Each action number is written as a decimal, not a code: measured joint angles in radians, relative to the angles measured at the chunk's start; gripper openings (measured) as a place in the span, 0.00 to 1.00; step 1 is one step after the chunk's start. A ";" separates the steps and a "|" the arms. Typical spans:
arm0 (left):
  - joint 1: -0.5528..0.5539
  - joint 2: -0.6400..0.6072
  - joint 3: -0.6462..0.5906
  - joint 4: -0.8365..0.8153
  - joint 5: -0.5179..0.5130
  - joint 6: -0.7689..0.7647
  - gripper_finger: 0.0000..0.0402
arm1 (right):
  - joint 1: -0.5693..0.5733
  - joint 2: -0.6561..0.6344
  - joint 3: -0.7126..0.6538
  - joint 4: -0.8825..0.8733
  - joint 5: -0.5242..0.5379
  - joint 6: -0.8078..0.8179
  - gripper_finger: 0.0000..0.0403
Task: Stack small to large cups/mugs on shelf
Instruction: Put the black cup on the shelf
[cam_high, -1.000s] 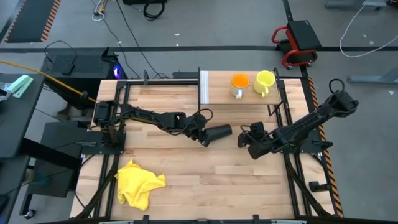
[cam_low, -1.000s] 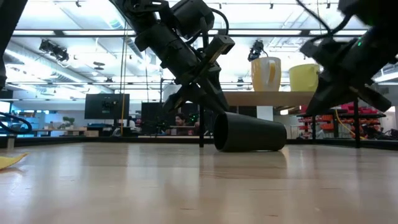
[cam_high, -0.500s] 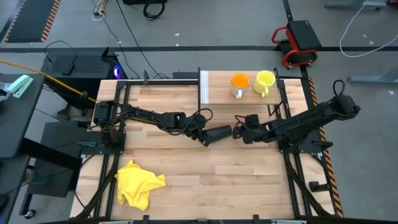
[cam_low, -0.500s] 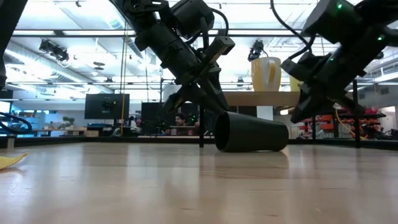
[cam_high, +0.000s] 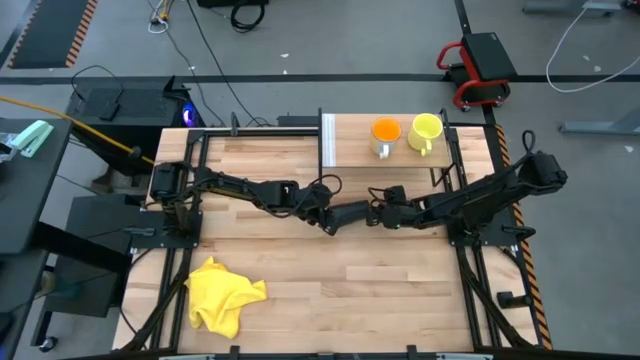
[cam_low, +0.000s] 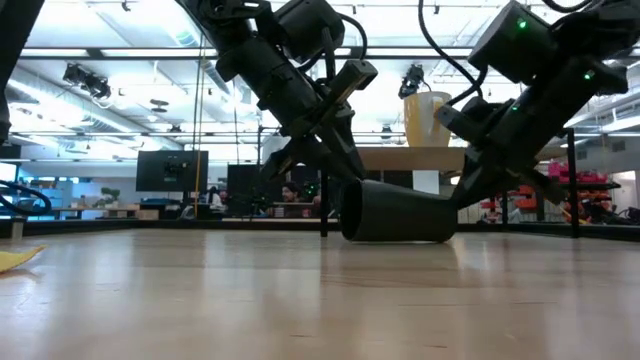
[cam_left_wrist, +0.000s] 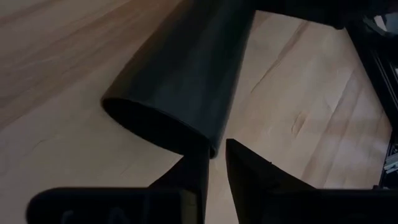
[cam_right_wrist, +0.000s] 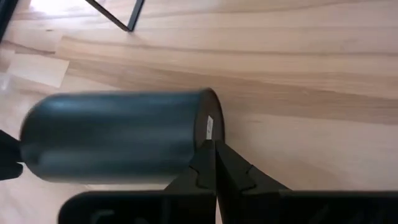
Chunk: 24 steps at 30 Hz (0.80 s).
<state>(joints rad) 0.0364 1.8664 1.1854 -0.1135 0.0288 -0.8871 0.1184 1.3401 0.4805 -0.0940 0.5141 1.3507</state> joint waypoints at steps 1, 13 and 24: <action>0.000 0.000 0.000 0.000 0.000 0.000 0.15 | 0.000 0.006 -0.001 0.010 0.000 -0.001 0.00; 0.005 0.083 0.000 0.054 0.048 -0.027 0.15 | 0.000 0.043 0.000 0.087 -0.020 -0.013 0.00; -0.005 0.082 0.016 0.097 0.068 -0.019 0.08 | 0.000 0.042 -0.001 0.090 -0.021 -0.025 0.00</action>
<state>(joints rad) 0.0319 1.9488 1.2010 -0.0166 0.0971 -0.9062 0.1181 1.3819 0.4793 -0.0042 0.4931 1.3259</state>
